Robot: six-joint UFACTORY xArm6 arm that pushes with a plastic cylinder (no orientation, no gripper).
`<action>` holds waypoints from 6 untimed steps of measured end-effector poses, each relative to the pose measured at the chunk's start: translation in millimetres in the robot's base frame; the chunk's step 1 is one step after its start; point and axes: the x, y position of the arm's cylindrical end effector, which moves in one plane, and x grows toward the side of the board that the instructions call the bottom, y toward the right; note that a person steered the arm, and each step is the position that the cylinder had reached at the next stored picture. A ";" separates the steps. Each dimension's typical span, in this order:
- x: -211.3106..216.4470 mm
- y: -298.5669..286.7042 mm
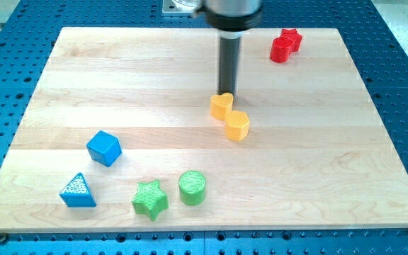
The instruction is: Place the heart on the top of the hexagon
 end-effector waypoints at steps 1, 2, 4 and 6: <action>39.0 -75.4; 56.1 -47.2; 49.8 -8.3; -24.1 -3.8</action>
